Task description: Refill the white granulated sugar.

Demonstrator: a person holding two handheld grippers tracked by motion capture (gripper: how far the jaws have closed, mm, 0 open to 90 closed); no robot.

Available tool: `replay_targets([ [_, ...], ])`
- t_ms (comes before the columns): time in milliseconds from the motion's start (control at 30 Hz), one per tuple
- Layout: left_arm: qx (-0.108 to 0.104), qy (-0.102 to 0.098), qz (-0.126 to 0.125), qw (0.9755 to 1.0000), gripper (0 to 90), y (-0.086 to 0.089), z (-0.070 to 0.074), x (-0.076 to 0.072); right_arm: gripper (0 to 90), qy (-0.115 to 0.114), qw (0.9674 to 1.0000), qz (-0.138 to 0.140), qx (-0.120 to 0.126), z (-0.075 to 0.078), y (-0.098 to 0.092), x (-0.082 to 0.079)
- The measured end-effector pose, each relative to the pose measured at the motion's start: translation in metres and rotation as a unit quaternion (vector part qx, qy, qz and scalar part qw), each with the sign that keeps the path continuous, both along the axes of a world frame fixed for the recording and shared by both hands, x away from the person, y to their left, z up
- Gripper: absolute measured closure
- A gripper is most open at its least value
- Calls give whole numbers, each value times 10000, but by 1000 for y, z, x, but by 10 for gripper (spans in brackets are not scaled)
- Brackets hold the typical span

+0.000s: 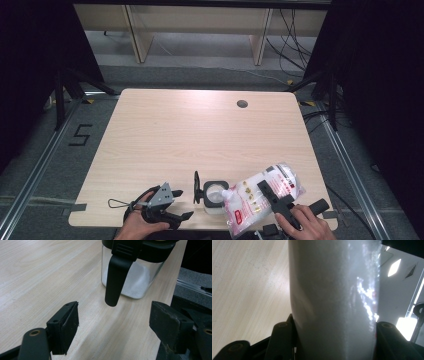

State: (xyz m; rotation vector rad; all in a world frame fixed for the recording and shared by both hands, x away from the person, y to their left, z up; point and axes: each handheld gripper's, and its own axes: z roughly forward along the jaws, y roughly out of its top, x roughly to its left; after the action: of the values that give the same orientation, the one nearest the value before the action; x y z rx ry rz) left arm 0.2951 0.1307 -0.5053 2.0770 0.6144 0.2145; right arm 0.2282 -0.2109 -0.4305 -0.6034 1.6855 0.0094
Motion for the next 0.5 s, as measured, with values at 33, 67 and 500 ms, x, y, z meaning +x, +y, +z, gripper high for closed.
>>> replay_targets([
  [33,-3,0,-2,10000,232,0,0,0,540,-18,10000,49,-19,1,0,0],
  [67,-4,-1,-3,10000,232,0,0,0,540,5,10000,26,8,0,0,0],
  [500,-1,-2,-4,10000,232,0,0,0,543,26,10000,5,84,0,-1,0],
])
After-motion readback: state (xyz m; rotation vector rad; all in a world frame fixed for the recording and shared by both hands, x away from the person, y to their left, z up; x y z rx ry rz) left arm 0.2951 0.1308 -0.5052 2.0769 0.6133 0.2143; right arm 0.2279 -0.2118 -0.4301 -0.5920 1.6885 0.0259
